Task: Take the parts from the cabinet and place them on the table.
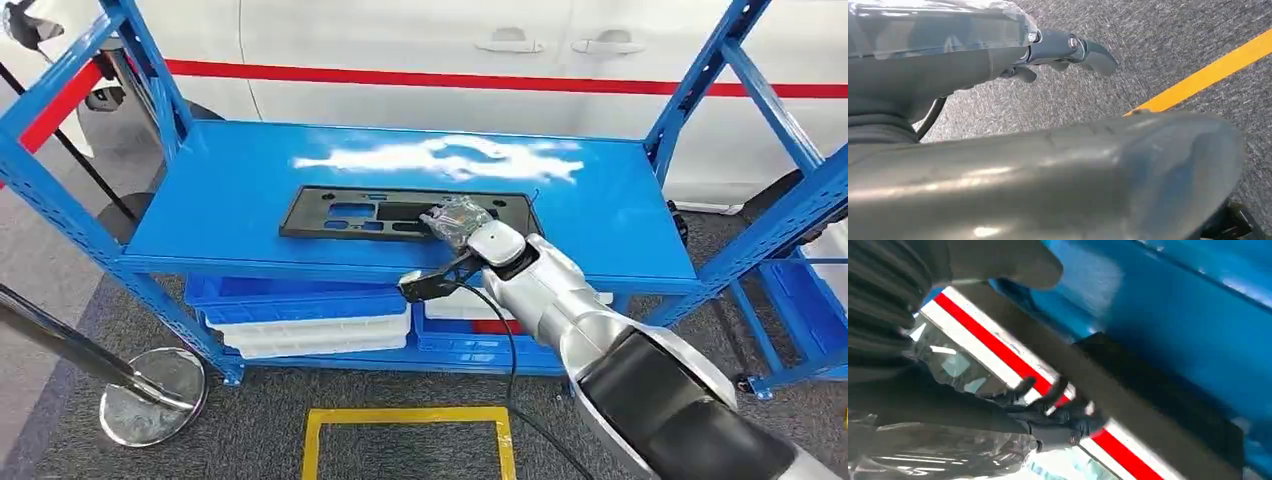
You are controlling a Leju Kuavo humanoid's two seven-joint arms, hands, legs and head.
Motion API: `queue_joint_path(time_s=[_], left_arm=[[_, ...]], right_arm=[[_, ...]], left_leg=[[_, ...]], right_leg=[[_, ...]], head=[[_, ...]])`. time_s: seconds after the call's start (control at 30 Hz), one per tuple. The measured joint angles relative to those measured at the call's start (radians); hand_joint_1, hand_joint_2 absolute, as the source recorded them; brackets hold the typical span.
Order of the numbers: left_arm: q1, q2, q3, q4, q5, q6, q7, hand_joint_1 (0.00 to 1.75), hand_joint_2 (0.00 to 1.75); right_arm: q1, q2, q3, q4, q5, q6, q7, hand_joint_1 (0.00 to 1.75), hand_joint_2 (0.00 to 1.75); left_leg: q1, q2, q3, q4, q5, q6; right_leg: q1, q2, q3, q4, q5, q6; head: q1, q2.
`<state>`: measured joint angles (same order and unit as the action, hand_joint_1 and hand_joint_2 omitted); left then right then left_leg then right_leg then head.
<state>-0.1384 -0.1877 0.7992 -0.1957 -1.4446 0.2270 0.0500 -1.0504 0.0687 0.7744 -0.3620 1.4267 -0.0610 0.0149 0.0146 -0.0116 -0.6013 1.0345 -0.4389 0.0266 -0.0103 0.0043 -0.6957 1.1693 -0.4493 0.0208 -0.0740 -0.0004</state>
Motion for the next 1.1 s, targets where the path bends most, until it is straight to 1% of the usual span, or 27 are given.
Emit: queue_joint_path(time_s=[0.03, 0.07, 0.13, 0.2, 0.23, 0.27, 0.3, 0.33, 0.37, 0.4, 0.43, 0.47, 0.53, 0.57, 0.6, 0.63, 0.7, 0.73, 0.77, 0.8, 0.87, 0.9, 0.93, 0.97, 1.03, 1.07, 1.1], left_arm=[[0.000, 0.000, 0.000, 0.000, 0.000, 0.000, 0.000, 0.00, 0.00], [0.001, -0.002, 0.000, 0.000, 0.000, 0.000, -0.001, 0.00, 0.00], [-0.001, -0.002, 0.000, 0.000, 0.000, 0.002, -0.003, 0.00, 0.00], [-0.002, -0.002, 0.000, 0.000, 0.000, 0.002, -0.006, 0.00, 0.00], [-0.001, -0.002, 0.000, 0.000, 0.000, 0.003, -0.006, 0.00, 0.00], [-0.001, -0.002, 0.000, 0.000, 0.000, 0.003, -0.006, 0.00, 0.00], [-0.002, -0.002, 0.000, 0.000, 0.000, 0.003, -0.006, 0.00, 0.00], [-0.002, -0.002, 0.000, 0.000, 0.000, 0.003, -0.007, 0.00, 0.00], [-0.002, -0.002, 0.000, 0.000, -0.001, 0.003, -0.007, 0.00, 0.00], [-0.001, -0.001, 0.000, 0.000, -0.001, 0.003, -0.007, 0.00, 0.00], [0.000, -0.001, 0.000, 0.000, -0.001, 0.003, -0.007, 0.00, 0.00], [-0.001, 0.000, 0.000, 0.000, -0.001, 0.003, -0.007, 0.00, 0.00], [-0.002, 0.001, 0.000, 0.000, -0.001, 0.003, -0.008, 0.00, 0.00], [-0.003, 0.001, 0.000, 0.000, -0.002, 0.002, -0.011, 0.00, 0.00], [-0.004, 0.001, 0.000, 0.000, -0.002, 0.000, -0.018, 0.00, 0.00], [-0.004, 0.001, 0.000, 0.000, -0.003, 0.000, -0.021, 0.00, 0.00], [-0.002, 0.002, 0.000, 0.000, -0.001, 0.000, -0.030, 0.00, 0.00], [-0.002, 0.001, 0.000, 0.000, 0.001, 0.000, -0.038, 0.00, 0.00], [-0.002, 0.001, 0.000, 0.000, 0.004, -0.001, -0.045, 0.00, 0.00], [-0.003, 0.001, 0.000, 0.000, 0.005, -0.002, -0.053, 0.00, 0.00], [-0.003, 0.001, 0.000, 0.000, 0.006, -0.002, -0.069, 0.00, 0.00], [-0.002, 0.002, 0.000, 0.000, 0.008, 0.000, -0.074, 0.00, 1.75], [-0.003, 0.002, 0.000, 0.000, 0.011, 0.002, -0.079, 0.00, 1.75], [-0.003, 0.002, 0.000, 0.000, 0.013, 0.004, -0.083, 0.00, 1.75], [-0.003, 0.001, 0.000, 0.000, 0.021, 0.015, -0.094, 0.00, 1.75], [-0.003, 0.001, 0.000, 0.000, 0.022, 0.020, -0.098, 0.00, 1.75], [-0.002, -0.002, 0.000, 0.000, 0.026, 0.026, -0.104, 0.00, 1.75]], right_arm=[[-0.006, 0.000, 0.000, 0.002, 0.002, 0.000, 0.000, 1.75, 1.75], [-0.011, 0.000, 0.000, 0.005, 0.006, 0.000, 0.000, 1.75, 1.75], [-0.017, 0.001, 0.001, 0.007, 0.008, 0.000, 0.000, 1.75, 1.75], [-0.020, 0.000, 0.001, 0.010, 0.010, 0.000, 0.000, 1.75, 1.75], [-0.022, 0.003, 0.002, 0.009, 0.010, -0.002, -0.001, 1.75, 1.75], [-0.029, 0.004, 0.002, 0.010, 0.010, -0.003, -0.002, 1.75, 1.75], [-0.035, 0.004, 0.002, 0.011, 0.010, -0.002, -0.003, 1.75, 1.75], [-0.034, 0.005, 0.003, 0.012, 0.010, -0.002, -0.005, 1.75, 1.75], [-0.031, 0.005, 0.004, 0.014, 0.010, -0.003, -0.009, 1.75, 1.75], [-0.028, 0.005, 0.005, 0.015, 0.008, -0.008, -0.014, 1.75, 1.75], [-0.028, 0.005, 0.005, 0.016, 0.000, -0.015, -0.022, 1.75, 1.75], [-0.028, 0.005, 0.005, 0.016, -0.026, -0.029, -0.043, 1.75, 1.75], [-0.028, 0.004, -0.020, 0.014, -0.126, -0.055, -0.121, 1.75, 1.75], [-0.025, 0.005, -0.043, 0.008, -0.189, -0.067, -0.175, 1.75, 1.75], [-0.023, 0.004, -0.071, -0.001, -0.260, -0.079, -0.236, 1.75, 1.75], [-0.018, 0.005, -0.099, -0.014, -0.310, -0.084, -0.282, 1.75, 1.75], [-0.006, 0.005, -0.154, -0.060, -0.427, -0.078, -0.375, 1.75, 1.75], [0.005, 0.005, -0.185, -0.104, -0.505, -0.056, -0.416, 1.75, 1.75], [0.016, 0.004, -0.218, -0.159, -0.588, -0.026, -0.447, 1.75, 1.75], [0.026, 0.003, -0.244, -0.216, -0.664, 0.006, -0.462, 1.75, 1.75], [0.049, -0.003, -0.290, -0.368, -0.824, 0.073, -0.465, 1.75, 1.75], [0.062, -0.008, -0.300, -0.427, -0.890, 0.102, -0.463, 1.75, 1.75], [0.075, -0.015, -0.308, -0.490, -0.942, 0.126, -0.460, 1.75, 1.75], [0.087, -0.023, -0.314, -0.549, -0.993, 0.149, -0.456, 1.75, 1.75], [0.111, -0.034, -0.330, -0.673, -1.115, 0.205, -0.449, 1.75, 1.75], [0.119, -0.040, -0.339, -0.719, -1.162, 0.226, -0.447, 1.75, 1.75], [0.132, -0.046, -0.352, -0.780, -1.237, 0.261, -0.446, 1.75, 1.75]], left_leg=[[-0.001, -0.001, 0.001, 0.000, -0.001, -0.001], [-0.002, 0.000, -0.001, -0.001, -0.001, -0.004], [-0.002, 0.000, -0.004, -0.003, -0.001, -0.015], [-0.002, 0.000, 0.002, -0.011, 0.000, -0.026], [-0.003, 0.000, -0.001, -0.006, -0.008, -0.031], [-0.005, 0.004, -0.005, 0.018, -0.027, -0.034], [-0.003, 0.004, -0.033, 0.081, -0.065, -0.035], [-0.002, 0.004, -0.073, 0.167, -0.106, -0.037], [-0.002, 0.004, -0.108, 0.242, -0.135, -0.040], [-0.002, 0.004, -0.134, 0.293, -0.146, -0.043], [-0.001, 0.004, -0.136, 0.293, -0.131, -0.045], [0.000, 0.005, -0.115, 0.245, -0.095, -0.046], [0.005, 0.007, -0.030, 0.070, -0.005, -0.047], [0.006, 0.009, -0.002, 0.009, -0.002, -0.045], [0.000, 0.007, 0.006, -0.002, -0.008, -0.038], [0.002, 0.005, -0.001, 0.005, -0.007, -0.029], [-0.002, 0.003, -0.005, 0.005, -0.004, -0.020], [0.003, 0.003, -0.004, -0.001, 0.001, -0.012], [0.005, 0.003, -0.003, -0.002, 0.003, -0.008], [0.005, 0.003, -0.004, -0.002, 0.003, -0.004], [0.004, 0.004, -0.005, -0.002, 0.003, -0.002], [0.004, 0.004, -0.005, -0.002, 0.002, 0.000], [0.004, 0.003, -0.003, -0.002, 0.001, 0.000], [0.004, 0.000, -0.002, -0.002, 0.000, 0.000], [0.004, -0.006, 0.001, -0.002, -0.001, -0.002], [0.004, -0.007, 0.002, -0.002, -0.002, -0.004], [0.000, -0.008, -0.002, -0.002, -0.004, -0.009]], right_leg=[[0.004, 0.000, 0.046, -0.093, 0.040, -0.010], [0.011, 0.001, 0.071, -0.141, 0.029, -0.017], [0.016, -0.001, 0.067, -0.149, 0.033, -0.017], [0.017, -0.001, 0.071, -0.155, 0.033, -0.023], [0.000, -0.004, 0.083, -0.174, 0.043, -0.028], [0.004, -0.005, 0.089, -0.183, 0.044, -0.032], [0.004, -0.007, 0.090, -0.182, 0.044, -0.039], [0.006, -0.008, 0.090, -0.182, 0.043, -0.040], [0.007, -0.008, 0.090, -0.181, 0.042, -0.041], [0.007, -0.008, 0.089, -0.180, 0.042, -0.041], [0.006, -0.008, 0.090, -0.178, 0.041, -0.041], [0.006, -0.006, 0.090, -0.175, 0.039, -0.039], [0.004, -0.003, 0.090, -0.163, 0.031, -0.032], [0.004, -0.004, 0.088, -0.155, 0.025, -0.027], [0.013, -0.002, 0.081, -0.143, 0.023, -0.022], [0.011, 0.000, 0.077, -0.146, 0.026, -0.017], [0.010, -0.001, 0.077, -0.148, 0.029, -0.009], [0.010, 0.000, 0.075, -0.144, 0.025, -0.003], [0.006, -0.002, 0.068, -0.128, 0.009, 0.003], [0.006, -0.002, 0.046, -0.081, -0.022, 0.007], [0.003, -0.002, -0.032, 0.086, -0.098, 0.014], [0.003, -0.002, -0.064, 0.152, -0.116, 0.016], [0.002, -0.003, -0.079, 0.177, -0.111, 0.016], [0.002, -0.003, -0.069, 0.152, -0.086, 0.013], [0.005, -0.002, 0.008, -0.017, 0.005, 0.001], [0.008, -0.002, 0.045, -0.097, 0.039, -0.007], [0.016, -0.002, 0.069, -0.143, 0.029, -0.013]], head=[[0.000, 0.000], [0.000, 0.000], [0.000, 0.000], [0.000, 0.000], [0.000, 0.000], [0.000, 0.000], [0.000, 0.000], [0.000, 0.000], [0.000, 0.000], [0.000, 0.000], [0.000, 0.000], [0.000, 0.000], [0.000, 0.000], [0.000, 0.000], [0.000, 0.000], [0.000, 0.000], [0.000, 0.000], [0.000, 0.000], [0.000, 0.000], [0.000, 0.000], [0.000, 0.000], [0.000, 0.000], [0.000, 0.000], [0.000, 0.000], [0.000, 0.000], [0.000, 0.000], [0.000, 0.000]])
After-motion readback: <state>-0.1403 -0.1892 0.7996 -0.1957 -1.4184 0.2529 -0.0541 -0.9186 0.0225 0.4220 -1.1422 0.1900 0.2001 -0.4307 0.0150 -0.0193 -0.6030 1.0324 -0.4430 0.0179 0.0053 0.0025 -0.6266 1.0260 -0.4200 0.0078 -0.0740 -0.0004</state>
